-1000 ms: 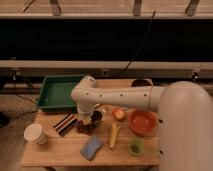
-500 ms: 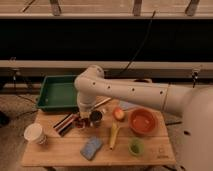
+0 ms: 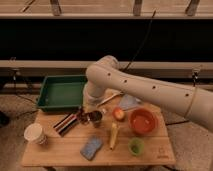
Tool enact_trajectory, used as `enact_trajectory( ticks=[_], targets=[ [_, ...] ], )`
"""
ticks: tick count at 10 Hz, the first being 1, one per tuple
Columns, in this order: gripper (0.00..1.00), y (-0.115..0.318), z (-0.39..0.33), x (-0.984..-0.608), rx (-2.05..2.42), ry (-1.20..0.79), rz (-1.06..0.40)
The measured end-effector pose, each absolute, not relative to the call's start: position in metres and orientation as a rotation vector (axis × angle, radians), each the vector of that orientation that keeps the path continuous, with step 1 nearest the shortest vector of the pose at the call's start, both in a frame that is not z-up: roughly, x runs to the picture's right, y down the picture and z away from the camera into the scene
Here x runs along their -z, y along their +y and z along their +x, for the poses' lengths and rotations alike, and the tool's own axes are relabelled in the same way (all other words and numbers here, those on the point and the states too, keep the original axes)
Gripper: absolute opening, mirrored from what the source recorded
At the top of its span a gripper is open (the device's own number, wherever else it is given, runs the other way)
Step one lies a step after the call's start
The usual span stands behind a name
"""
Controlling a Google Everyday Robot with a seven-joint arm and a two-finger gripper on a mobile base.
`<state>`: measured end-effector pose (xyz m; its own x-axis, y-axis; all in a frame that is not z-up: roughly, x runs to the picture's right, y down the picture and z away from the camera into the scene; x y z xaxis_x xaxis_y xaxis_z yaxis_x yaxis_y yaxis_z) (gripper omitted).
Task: Place grapes in plastic cup
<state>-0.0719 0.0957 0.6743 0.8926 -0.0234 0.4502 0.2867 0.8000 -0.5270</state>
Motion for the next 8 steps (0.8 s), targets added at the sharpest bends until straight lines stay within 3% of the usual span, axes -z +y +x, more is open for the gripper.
enact_trajectory(
  ticks=[5,8],
  targets=[
    [0.00,0.093,0.037,-0.640,0.104,-0.402,-0.600],
    [0.00,0.119,0.087,-0.629,0.065,-0.331,-0.615]
  ],
)
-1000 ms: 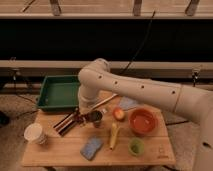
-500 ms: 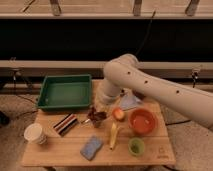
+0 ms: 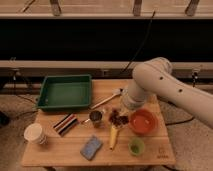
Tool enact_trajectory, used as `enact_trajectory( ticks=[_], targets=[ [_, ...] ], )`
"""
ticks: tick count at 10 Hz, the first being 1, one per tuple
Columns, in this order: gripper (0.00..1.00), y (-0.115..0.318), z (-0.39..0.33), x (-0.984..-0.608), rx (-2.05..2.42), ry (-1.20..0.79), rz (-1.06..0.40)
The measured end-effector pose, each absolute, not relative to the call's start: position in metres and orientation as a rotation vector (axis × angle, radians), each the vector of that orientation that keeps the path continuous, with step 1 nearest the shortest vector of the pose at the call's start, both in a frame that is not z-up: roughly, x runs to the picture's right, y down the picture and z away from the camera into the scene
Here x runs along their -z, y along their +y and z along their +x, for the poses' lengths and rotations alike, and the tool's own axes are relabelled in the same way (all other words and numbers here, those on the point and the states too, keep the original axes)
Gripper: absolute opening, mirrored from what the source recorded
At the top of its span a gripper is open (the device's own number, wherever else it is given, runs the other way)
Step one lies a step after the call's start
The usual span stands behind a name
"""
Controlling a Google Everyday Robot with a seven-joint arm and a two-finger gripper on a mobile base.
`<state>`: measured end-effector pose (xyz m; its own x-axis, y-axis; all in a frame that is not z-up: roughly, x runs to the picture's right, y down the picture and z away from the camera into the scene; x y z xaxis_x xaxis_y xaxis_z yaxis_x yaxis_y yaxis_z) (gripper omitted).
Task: Place grapes in plastic cup
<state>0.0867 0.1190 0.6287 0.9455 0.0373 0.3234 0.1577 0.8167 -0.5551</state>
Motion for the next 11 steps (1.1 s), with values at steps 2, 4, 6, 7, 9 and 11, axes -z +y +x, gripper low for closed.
enact_trajectory(
  ticks=[2,4,6,7,9,11],
  targets=[
    [0.00,0.150,0.101,-0.626,0.050,-0.292,-0.647],
    [0.00,0.179,0.112,-0.637,0.037,-0.250,-0.692],
    [0.00,0.197,0.129,-0.644,0.017,-0.205,-0.721],
    [0.04,0.200,0.136,-0.646,0.007,-0.180,-0.731],
    [0.22,0.202,0.147,-0.651,-0.010,-0.141,-0.740],
    [0.41,0.202,0.159,-0.652,-0.013,-0.107,-0.747]
  ],
)
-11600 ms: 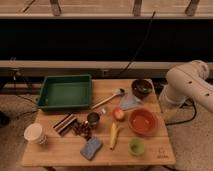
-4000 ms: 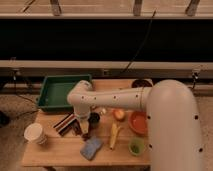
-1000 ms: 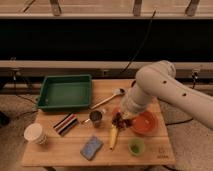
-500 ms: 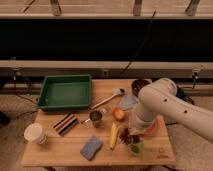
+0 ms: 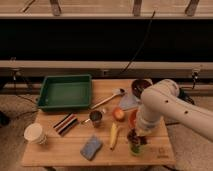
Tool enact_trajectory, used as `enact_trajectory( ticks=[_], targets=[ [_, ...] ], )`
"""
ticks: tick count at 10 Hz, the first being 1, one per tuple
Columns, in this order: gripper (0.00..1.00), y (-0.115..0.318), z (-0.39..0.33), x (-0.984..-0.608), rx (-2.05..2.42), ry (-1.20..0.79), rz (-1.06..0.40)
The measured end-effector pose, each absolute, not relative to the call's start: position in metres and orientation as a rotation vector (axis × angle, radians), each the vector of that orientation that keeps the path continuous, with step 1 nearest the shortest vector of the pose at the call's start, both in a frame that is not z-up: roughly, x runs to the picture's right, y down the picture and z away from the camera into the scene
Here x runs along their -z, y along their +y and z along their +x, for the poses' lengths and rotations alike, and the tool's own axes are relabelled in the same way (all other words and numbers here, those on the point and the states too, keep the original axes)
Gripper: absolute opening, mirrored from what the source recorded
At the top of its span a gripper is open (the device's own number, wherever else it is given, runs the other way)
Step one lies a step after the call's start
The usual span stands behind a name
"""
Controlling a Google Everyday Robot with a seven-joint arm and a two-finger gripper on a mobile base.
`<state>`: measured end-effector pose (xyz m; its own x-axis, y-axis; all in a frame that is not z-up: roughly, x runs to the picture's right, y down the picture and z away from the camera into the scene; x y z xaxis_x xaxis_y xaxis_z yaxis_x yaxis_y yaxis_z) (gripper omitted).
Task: Place grapes in plastic cup
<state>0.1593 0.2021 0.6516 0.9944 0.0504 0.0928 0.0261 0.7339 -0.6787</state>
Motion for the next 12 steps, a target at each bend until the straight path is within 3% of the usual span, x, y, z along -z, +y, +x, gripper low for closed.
enact_trajectory(
  ticks=[4,12],
  targets=[
    [0.78,0.207,0.179,-0.648,0.013,-0.061,-0.774],
    [0.80,0.210,0.167,-0.635,0.052,-0.090,-0.788]
  ],
)
